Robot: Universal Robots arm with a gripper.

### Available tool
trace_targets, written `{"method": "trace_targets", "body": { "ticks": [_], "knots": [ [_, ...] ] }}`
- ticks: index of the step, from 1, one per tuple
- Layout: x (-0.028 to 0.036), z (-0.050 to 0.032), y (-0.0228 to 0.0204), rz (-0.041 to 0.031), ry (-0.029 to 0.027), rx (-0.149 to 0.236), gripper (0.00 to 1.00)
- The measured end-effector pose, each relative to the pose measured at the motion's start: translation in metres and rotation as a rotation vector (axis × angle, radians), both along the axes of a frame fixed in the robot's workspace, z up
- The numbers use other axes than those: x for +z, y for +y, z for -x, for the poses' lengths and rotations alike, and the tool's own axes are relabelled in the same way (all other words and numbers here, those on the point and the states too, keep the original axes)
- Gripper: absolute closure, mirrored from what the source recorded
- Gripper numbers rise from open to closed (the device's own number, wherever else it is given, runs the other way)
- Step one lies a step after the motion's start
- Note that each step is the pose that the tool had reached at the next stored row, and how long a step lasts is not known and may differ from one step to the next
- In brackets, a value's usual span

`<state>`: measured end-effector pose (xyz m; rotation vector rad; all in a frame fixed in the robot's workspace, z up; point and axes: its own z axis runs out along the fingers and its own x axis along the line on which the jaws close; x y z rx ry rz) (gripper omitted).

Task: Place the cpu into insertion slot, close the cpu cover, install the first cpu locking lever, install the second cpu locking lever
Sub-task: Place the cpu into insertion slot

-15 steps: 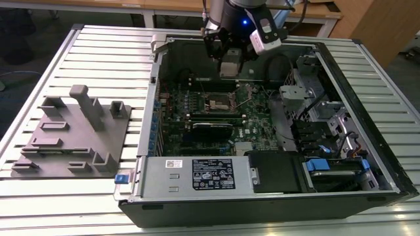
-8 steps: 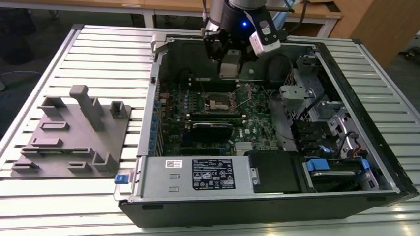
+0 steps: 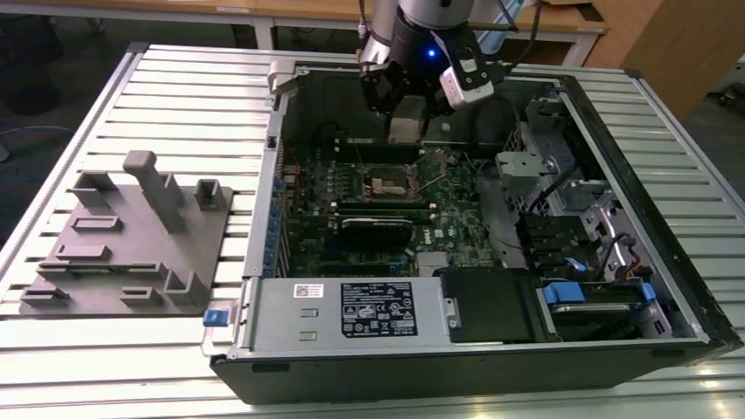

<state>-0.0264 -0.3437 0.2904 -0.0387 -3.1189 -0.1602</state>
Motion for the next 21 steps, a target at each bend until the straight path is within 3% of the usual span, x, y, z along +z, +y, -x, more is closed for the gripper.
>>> {"method": "trace_targets", "body": {
  "ticks": [6, 21],
  "knots": [
    [-0.0086, 0.0000, 0.0000, -0.0075, 0.0000, 0.005, 0.46],
    [-0.0189, 0.0000, 0.0000, -0.0089, 0.0004, 0.010, 0.46]
  ]
}}
